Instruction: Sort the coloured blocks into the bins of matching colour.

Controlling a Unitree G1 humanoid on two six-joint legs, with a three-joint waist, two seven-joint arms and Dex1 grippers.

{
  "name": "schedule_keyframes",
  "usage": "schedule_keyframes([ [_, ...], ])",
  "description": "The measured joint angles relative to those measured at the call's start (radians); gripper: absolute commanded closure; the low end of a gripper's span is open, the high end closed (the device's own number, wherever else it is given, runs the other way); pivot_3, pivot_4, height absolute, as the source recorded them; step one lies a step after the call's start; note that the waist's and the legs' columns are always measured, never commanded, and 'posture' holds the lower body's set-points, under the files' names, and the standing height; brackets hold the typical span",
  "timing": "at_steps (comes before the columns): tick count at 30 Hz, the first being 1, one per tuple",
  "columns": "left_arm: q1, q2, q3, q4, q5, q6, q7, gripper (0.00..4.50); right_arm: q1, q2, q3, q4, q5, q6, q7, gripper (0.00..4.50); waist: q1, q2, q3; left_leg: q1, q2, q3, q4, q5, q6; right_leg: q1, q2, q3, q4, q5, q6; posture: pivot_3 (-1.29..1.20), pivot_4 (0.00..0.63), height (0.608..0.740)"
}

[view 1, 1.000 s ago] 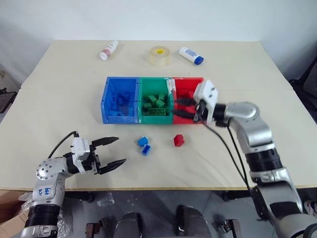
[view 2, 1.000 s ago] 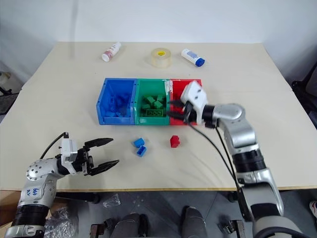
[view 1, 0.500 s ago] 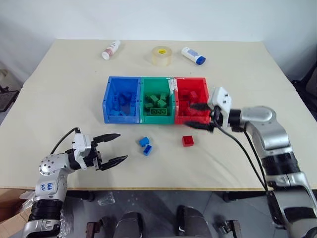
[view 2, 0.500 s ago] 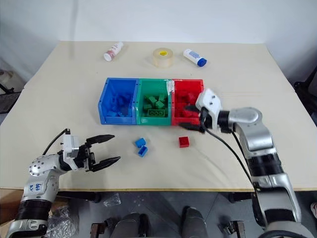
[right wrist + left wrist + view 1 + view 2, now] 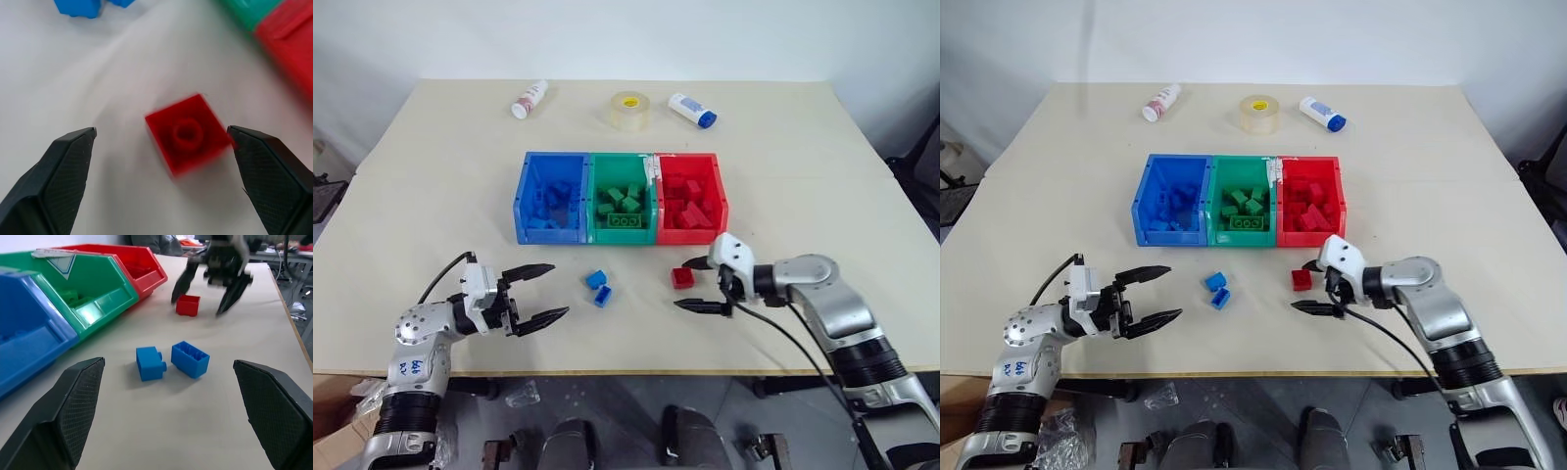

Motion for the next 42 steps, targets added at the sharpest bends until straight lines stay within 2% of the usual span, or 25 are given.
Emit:
schedule_keyframes([
  [2, -0.003, -0.005, -0.007, 0.001, 0.0, 0.0, 0.0, 0.0, -0.029, 0.017, 0.009, 0.037, -0.016, -0.02, -0.019, 0.93, 0.0, 0.0, 0.0, 0.0, 0.0, 0.0, 0.0, 0.0, 0.0, 0.0, 0.0, 0.0, 0.0, 0.0, 0.0, 0.0, 0.15, 0.74],
  [7, 0.0, -0.007, -0.007, 0.001, 0.0, 0.0, 0.0, 0.0, -0.031, 0.02, 0.01, 0.035, -0.021, -0.026, -0.024, 2.62, 0.001, 0.0, 0.0, 0.0, 0.0, 0.0, 0.0, 0.0, 0.0, 0.0, 0.0, 0.0, 0.0, 0.0, 0.0, 0.0, 0.15, 0.74],
  [9, 0.005, -0.006, -0.007, 0.0, 0.0, 0.0, 0.0, 0.0, -0.025, 0.017, 0.006, 0.018, -0.018, -0.022, -0.024, 2.68, 0.001, 0.0, 0.0, 0.0, 0.0, 0.0, 0.0, 0.0, 0.0, 0.0, 0.0, 0.0, 0.0, 0.0, 0.0, 0.0, 0.15, 0.74],
  [11, 0.011, -0.006, -0.006, -0.001, 0.0, 0.0, 0.001, 0.0, -0.007, 0.006, -0.009, -0.019, 0.0, -0.015, -0.024, 3.05, 0.002, 0.0, 0.0, 0.0, 0.0, 0.0, 0.0, 0.0, 0.0, 0.0, 0.0, 0.0, 0.0, 0.0, 0.0, 0.0, 0.15, 0.74],
  [15, 0.02, -0.006, -0.005, -0.001, 0.0, 0.0, 0.001, 0.0, -0.007, 0.005, -0.064, -0.076, 0.04, 0.007, -0.037, 3.04, 0.002, 0.0, 0.0, 0.0, 0.0, 0.0, 0.0, 0.0, 0.0, 0.0, 0.0, 0.0, 0.0, 0.0, 0.0, 0.0, 0.15, 0.74],
  [20, 0.018, -0.006, -0.006, -0.002, 0.0, -0.001, -0.001, 0.0, -0.15, 0.022, -0.144, -0.053, 0.07, 0.024, -0.095, 3.04, -0.001, 0.0, 0.0, 0.0, 0.0, 0.0, 0.0, 0.0, 0.0, 0.0, 0.0, 0.0, 0.001, 0.0, 0.0, 0.0, 0.15, 0.74],
  [26, 0.007, -0.006, -0.006, 0.007, 0.0, -0.002, -0.013, 0.0, -0.303, 0.062, -0.175, 0.164, 0.039, -0.112, -0.166, 3.04, -0.001, 0.0, 0.0, 0.0, 0.0, 0.001, 0.0, 0.0, 0.0, 0.0, 0.0, 0.0, 0.0, 0.0, 0.0, 0.0, 0.15, 0.74],
  [27, 0.003, -0.006, -0.007, 0.014, 0.0, -0.002, -0.015, 0.0, -0.339, 0.075, -0.176, 0.239, 0.018, -0.16, -0.19, 2.28, -0.002, 0.0, 0.0, 0.0, 0.0, 0.001, 0.0, 0.0, 0.0, 0.0, 0.0, 0.001, 0.0, 0.0, 0.0, 0.0, 0.15, 0.74],
  [28, -0.001, -0.007, -0.007, 0.02, 0.001, -0.002, -0.016, 0.0, -0.368, 0.084, -0.177, 0.295, 0.003, -0.2, -0.212, 2.06, -0.004, 0.0, 0.0, 0.0, 0.0, 0.001, 0.0, 0.0, 0.0, 0.0, 0.0, 0.001, 0.0, 0.0, 0.0, 0.0, 0.15, 0.74],
  [30, -0.008, -0.008, -0.009, 0.028, 0.001, -0.002, -0.017, 0.0, -0.415, 0.101, -0.178, 0.393, -0.025, -0.281, -0.245, 1.32, -0.007, 0.0, 0.0, 0.0, 0.0, 0.001, -0.001, 0.0, 0.0, -0.001, 0.0, 0.001, 0.0, 0.0, 0.0, 0.0, 0.15, 0.74],
  [34, -0.014, -0.008, -0.009, 0.032, 0.001, -0.003, -0.019, 0.0, -0.424, 0.121, -0.175, 0.464, -0.044, -0.371, -0.247, 0.02, -0.007, 0.0, 0.0, 0.0, 0.0, 0.001, -0.001, 0.0, 0.0, -0.001, 0.0, 0.001, -0.001, 0.0, 0.0, 0.0, 0.15, 0.74],
  [38, -0.015, -0.008, -0.009, 0.032, 0.002, -0.003, -0.019, 0.0, -0.375, 0.109, -0.177, 0.401, -0.027, -0.375, -0.206, 0.02, -0.004, 0.0, 0.0, 0.0, 0.0, 0.001, -0.001, 0.0, 0.0, 0.0, 0.0, 0.001, 0.0, 0.0, 0.0, 0.0, 0.15, 0.74],
  [42, -0.007, -0.008, -0.008, 0.032, 0.002, -0.004, -0.016, 0.0, -0.203, 0.025, -0.174, 0.204, 0.038, -0.293, -0.065, 0.02, 0.003, 0.0, 0.0, 0.0, 0.0, 0.001, -0.001, 0.0, 0.001, 0.0, 0.0, 0.001, -0.001, 0.0, 0.001, 0.0, 0.15, 0.74],
])
